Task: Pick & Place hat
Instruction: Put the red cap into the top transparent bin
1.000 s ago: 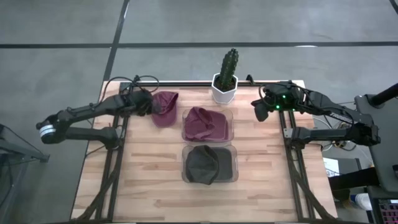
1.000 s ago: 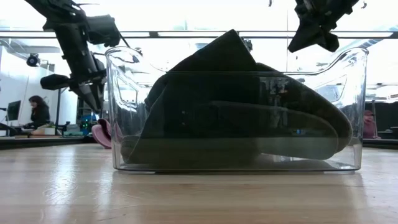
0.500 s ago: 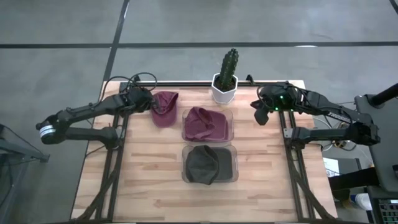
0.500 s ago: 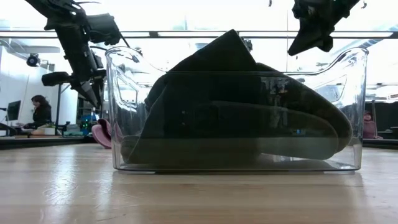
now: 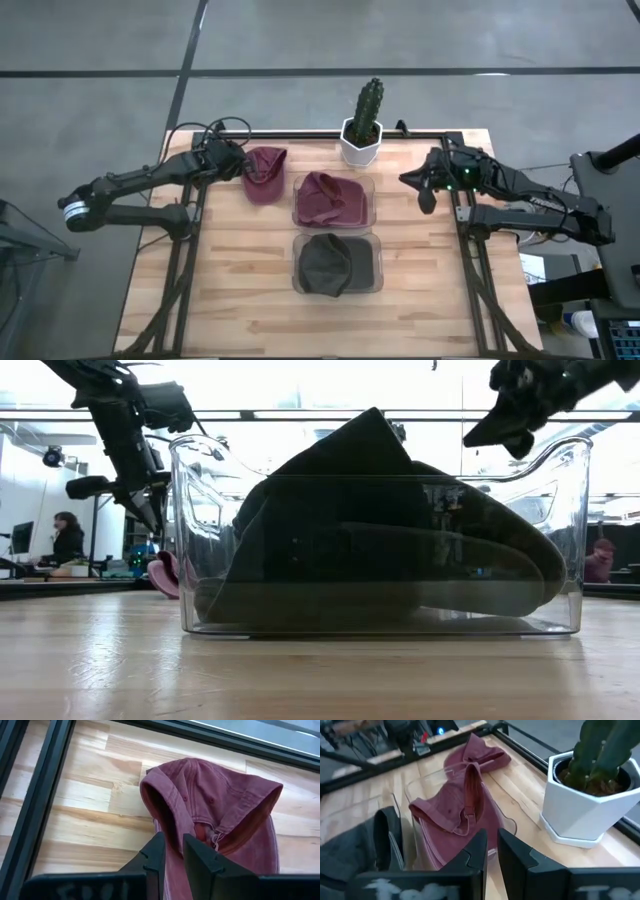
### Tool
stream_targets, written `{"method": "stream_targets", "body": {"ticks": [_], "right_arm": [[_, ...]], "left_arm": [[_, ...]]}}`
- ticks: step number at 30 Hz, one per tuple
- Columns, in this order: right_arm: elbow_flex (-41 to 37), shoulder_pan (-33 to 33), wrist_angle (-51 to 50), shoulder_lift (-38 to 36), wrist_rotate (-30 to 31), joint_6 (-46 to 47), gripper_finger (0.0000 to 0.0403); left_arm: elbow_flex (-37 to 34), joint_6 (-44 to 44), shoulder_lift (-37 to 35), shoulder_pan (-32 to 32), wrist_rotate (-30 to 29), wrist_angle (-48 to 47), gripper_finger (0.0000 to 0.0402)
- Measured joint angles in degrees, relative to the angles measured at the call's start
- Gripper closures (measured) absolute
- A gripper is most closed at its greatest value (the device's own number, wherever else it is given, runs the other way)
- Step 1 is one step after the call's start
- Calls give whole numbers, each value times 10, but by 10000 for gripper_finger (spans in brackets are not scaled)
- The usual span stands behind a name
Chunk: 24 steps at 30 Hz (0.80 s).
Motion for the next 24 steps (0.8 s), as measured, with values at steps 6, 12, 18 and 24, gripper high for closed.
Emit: {"method": "stream_targets", "body": {"ticks": [6,12,18,24], "right_arm": [[-52,0,43,-41,0,31,364],[-57,0,44,-53,0,39,364],[-57,0,44,-53,0,37,364],[-57,0,43,-53,0,37,364]], "left_arm": [[0,-27,0,0,-11,0,342],[0,-20,0,0,-3,1,338],[0,14,0,0,13,1,299],[0,20,3,0,9,2,220]]}}
